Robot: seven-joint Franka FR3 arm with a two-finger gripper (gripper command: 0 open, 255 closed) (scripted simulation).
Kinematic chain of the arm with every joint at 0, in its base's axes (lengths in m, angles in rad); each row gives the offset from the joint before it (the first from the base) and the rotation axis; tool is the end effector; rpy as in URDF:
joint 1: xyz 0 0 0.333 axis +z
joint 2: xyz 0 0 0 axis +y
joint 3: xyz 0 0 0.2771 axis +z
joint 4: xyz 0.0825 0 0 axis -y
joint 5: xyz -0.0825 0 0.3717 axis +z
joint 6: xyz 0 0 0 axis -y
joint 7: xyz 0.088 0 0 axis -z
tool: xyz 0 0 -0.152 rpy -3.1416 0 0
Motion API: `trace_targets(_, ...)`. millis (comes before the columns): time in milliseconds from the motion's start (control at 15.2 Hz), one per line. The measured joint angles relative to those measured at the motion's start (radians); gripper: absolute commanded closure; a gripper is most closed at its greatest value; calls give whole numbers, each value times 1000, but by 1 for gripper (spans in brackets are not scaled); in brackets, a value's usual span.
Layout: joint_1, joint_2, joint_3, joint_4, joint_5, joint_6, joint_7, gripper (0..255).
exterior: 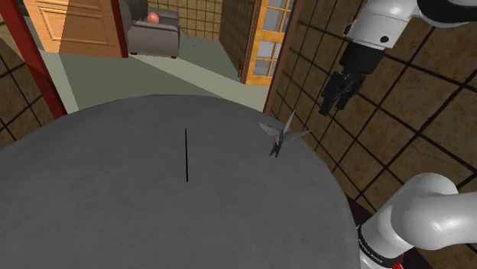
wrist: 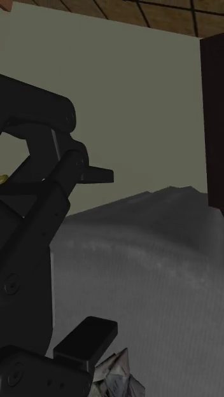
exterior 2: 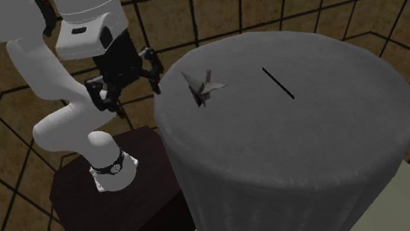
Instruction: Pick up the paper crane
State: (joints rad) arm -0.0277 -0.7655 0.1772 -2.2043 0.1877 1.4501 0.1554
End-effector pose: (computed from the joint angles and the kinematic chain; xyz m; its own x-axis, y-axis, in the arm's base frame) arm 0.3088 0.0904 0.5645 0.9995 -0.0314 -0.0072 -0.0318 -0.9975 -0.0634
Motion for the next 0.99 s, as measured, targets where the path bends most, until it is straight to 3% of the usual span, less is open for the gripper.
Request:
trace_targets(396, -20, 115, 195, 121, 38, -21, 264, 0)
trace_targets(726, -61, 285, 368, 285, 25, -40, 497, 0)
trace_targets(990, -68, 326, 420, 292, 21, -17, 567, 0)
